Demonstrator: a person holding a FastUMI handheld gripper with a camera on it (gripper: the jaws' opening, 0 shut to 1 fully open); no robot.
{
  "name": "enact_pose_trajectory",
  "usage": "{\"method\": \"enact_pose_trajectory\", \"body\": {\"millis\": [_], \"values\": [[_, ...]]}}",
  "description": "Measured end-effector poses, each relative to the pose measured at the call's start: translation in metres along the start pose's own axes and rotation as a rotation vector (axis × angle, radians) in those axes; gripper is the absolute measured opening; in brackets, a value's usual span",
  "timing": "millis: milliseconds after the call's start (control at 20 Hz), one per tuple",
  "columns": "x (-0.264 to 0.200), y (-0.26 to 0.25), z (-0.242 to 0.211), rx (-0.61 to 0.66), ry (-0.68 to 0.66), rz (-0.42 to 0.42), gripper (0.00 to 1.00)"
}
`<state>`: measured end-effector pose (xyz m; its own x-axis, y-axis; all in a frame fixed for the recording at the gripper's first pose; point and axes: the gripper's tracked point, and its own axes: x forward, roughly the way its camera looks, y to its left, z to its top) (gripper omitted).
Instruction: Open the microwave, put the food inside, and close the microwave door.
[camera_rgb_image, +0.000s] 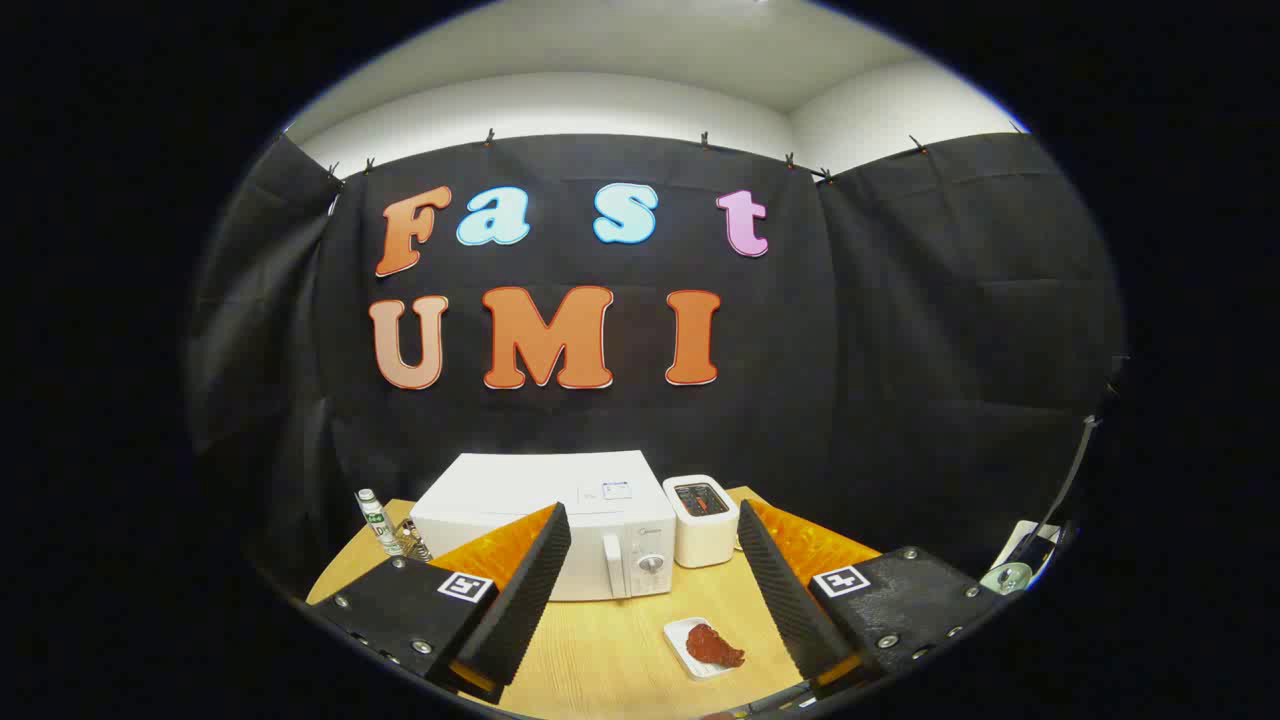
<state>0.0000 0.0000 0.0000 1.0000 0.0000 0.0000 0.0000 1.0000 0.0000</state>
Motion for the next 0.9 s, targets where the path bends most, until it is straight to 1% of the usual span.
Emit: {"method": "enact_pose_trajectory", "body": {"millis": [100, 250, 550, 750, 900], "values": [[0.001, 0.007, -0.004, 0.014, -0.005, 0.000, 1.00], [0.004, 0.017, -0.022, 0.032, 0.035, 0.015, 1.00], [0.001, 0.008, -0.003, 0.035, 0.003, 0.000, 1.00], [-0.006, -0.006, -0.003, 0.022, -0.006, -0.025, 1.00], [-0.005, -0.013, -0.007, 0.051, -0.001, -0.032, 1.00]]}}
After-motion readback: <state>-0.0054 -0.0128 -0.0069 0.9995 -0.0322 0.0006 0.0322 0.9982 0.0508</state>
